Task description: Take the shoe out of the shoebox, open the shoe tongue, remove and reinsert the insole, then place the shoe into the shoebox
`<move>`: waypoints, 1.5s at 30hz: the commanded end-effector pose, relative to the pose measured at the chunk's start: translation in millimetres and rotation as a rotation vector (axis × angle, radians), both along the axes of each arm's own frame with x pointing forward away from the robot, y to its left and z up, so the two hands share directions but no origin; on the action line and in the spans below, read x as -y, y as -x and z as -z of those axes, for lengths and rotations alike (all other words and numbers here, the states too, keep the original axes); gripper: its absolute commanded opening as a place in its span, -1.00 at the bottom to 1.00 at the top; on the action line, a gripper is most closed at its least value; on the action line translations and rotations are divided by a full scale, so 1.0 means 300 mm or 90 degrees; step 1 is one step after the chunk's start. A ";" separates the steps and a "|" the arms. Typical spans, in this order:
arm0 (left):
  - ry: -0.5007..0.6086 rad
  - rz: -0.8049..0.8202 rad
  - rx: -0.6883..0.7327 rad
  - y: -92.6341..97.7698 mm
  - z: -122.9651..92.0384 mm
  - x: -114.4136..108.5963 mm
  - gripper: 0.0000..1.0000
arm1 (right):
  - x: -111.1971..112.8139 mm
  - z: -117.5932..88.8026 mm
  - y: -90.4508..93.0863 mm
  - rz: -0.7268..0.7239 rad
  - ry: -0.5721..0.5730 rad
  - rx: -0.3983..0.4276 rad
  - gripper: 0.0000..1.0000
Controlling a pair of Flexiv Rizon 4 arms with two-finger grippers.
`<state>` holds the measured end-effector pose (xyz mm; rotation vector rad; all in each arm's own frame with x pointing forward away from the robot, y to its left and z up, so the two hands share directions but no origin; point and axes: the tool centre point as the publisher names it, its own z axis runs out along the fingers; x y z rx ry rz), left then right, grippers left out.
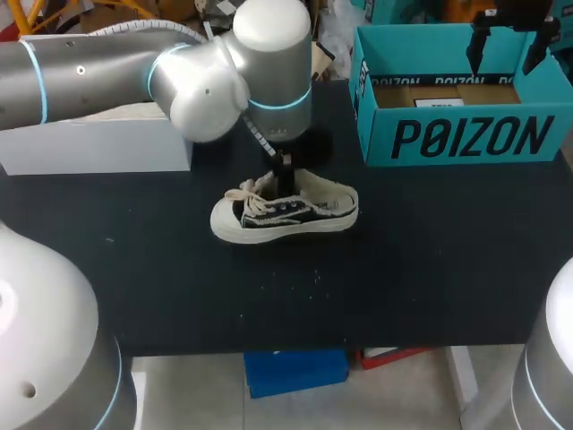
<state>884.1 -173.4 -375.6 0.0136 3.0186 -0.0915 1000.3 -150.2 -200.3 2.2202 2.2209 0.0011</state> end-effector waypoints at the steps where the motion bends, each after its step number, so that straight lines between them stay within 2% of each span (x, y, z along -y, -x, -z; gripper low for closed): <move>1: 0.013 -0.002 0.008 0.002 0.095 -0.006 -1.00 | -0.001 -0.001 0.000 0.000 0.000 0.000 1.00; 5: 0.012 0.017 -0.010 0.015 0.137 -0.009 -1.00 | -0.001 -0.001 0.000 0.000 0.000 0.000 1.00; 6: 0.017 0.019 -0.016 0.017 0.140 -0.009 -0.13 | -0.001 -0.001 0.000 0.000 0.000 0.000 1.00; 7: 0.017 0.020 -0.014 0.019 0.138 -0.009 1.00 | -0.001 -0.001 0.000 0.000 0.000 0.000 1.00; 13: 0.071 0.051 0.008 0.047 0.011 -0.011 1.00 | -0.001 -0.001 0.000 0.000 0.000 0.000 1.00; 19: 0.175 0.080 0.041 0.087 -0.156 -0.026 1.00 | -0.001 -0.001 0.000 0.000 0.000 0.000 1.00; 25: 0.264 0.070 0.041 0.143 -0.253 -0.090 1.00 | -0.001 -0.001 0.000 0.000 0.000 0.000 1.00; 27: 0.322 0.058 0.027 0.155 -0.274 -0.125 1.00 | -0.001 -0.001 0.000 0.000 0.000 0.000 1.00; 30: 0.372 0.089 0.014 0.186 -0.295 -0.172 1.00 | -0.001 -0.001 0.000 0.000 0.000 0.000 1.00; 45: 0.372 0.089 0.014 0.186 -0.295 -0.172 1.00 | -0.001 -0.001 0.000 0.000 0.000 0.000 1.00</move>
